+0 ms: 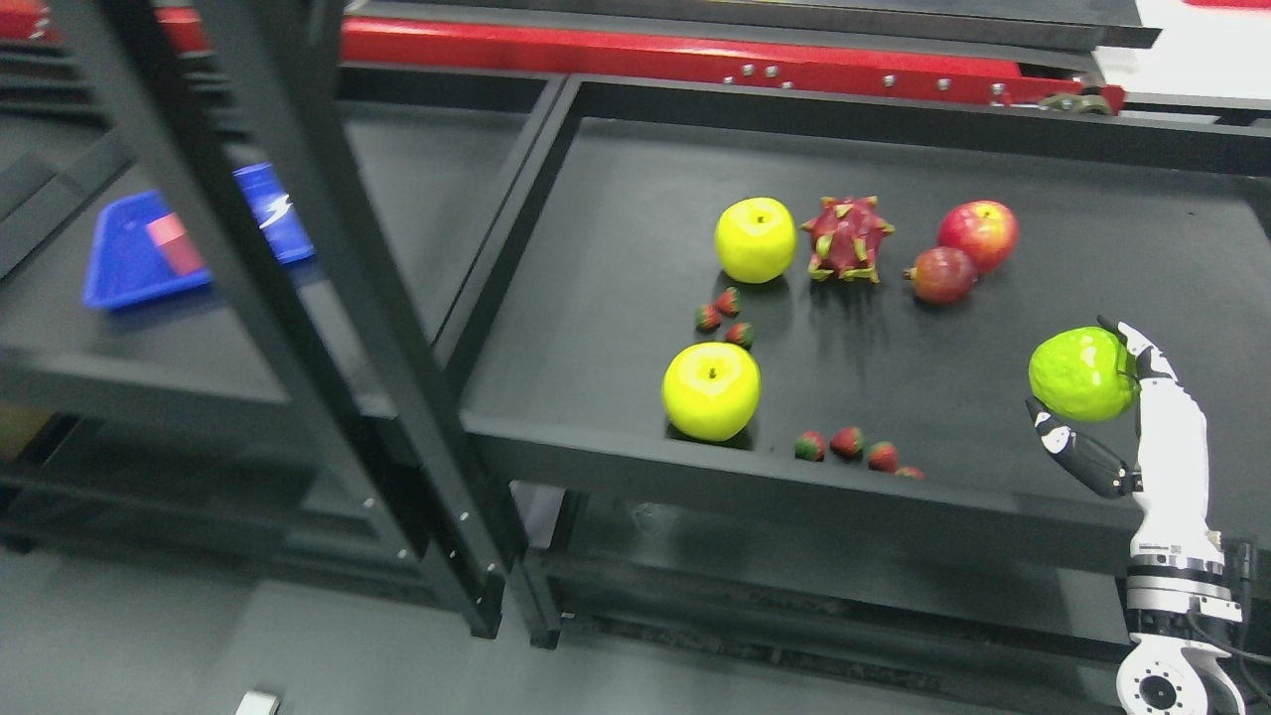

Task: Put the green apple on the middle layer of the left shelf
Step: 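Lower the green apple onto the shelf beside the red apple, release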

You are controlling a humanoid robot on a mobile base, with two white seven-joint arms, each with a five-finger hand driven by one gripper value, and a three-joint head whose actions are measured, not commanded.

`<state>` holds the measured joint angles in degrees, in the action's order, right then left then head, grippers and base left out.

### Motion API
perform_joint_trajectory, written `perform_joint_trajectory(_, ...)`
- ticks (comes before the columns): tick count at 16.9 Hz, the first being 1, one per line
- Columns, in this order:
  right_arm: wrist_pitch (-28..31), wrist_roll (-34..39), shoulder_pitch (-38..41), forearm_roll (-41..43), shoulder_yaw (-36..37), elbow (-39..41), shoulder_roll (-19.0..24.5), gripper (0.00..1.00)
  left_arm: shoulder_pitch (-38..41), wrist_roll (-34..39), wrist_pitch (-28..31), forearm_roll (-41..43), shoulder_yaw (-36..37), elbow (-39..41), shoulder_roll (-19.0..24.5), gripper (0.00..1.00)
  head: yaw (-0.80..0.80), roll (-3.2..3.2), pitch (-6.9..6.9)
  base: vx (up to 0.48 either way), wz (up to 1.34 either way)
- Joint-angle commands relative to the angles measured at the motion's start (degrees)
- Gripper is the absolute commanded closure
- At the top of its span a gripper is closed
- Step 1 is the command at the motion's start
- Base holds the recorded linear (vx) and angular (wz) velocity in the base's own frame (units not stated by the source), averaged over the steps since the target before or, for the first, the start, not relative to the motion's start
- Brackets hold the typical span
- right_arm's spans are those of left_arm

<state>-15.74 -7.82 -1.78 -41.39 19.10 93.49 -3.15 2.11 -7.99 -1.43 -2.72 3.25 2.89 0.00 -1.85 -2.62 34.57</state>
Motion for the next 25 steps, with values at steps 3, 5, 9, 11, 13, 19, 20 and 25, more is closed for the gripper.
perform_joint_trajectory(3,0.28,-0.18,-0.51,-3.08,-4.76,-1.47,-0.37,1.0,0.0,-0.01,-0.06,0.0,0.0,0.01,1.0,0.0,0.0,0.0,0.0,0.323,-0.35)
perform_joint_trajectory(5,0.28,0.43,0.1,-4.31,-9.14,-2.17,-0.54,1.0,0.0,-0.01,0.03,0.0,0.0,-0.08,1.0,0.0,0.0,0.0,0.0,0.406,-0.1)
perform_joint_trajectory(9,0.19,0.79,1.95,-5.19,-18.73,-2.26,-2.47,1.0,0.0,-0.01,-0.06,0.0,0.0,0.01,1.0,0.0,0.0,0.0,-0.02,0.328,0.01)
perform_joint_trajectory(11,0.19,2.01,2.22,-5.46,-20.33,-2.26,-2.83,1.0,0.0,-0.01,0.03,0.0,0.0,0.01,1.0,0.0,0.0,0.0,-0.03,0.278,-0.07)
perform_joint_trajectory(13,0.1,3.33,2.65,-5.46,-20.51,-2.26,-2.92,1.0,0.0,0.07,-0.06,0.0,0.0,0.01,1.0,0.0,0.0,0.0,-0.04,0.203,-0.18)
perform_joint_trajectory(19,-0.43,4.39,4.06,-5.28,-21.82,-2.0,-2.92,1.0,0.0,-0.01,-0.06,0.0,0.0,0.01,1.0,0.0,0.0,0.0,-0.03,0.113,-0.05)
perform_joint_trajectory(20,-0.43,4.3,4.58,-4.85,-21.65,-1.83,-2.74,0.88,0.0,-0.01,0.03,0.0,0.0,0.01,1.0,0.0,0.0,0.0,-0.03,0.06,0.0)
perform_joint_trajectory(25,-1.13,5.97,5.03,-0.38,-19.02,0.54,-2.65,0.0,0.0,0.07,0.03,0.0,0.0,0.01,1.0,0.0,0.0,0.0,-0.04,0.016,0.0)
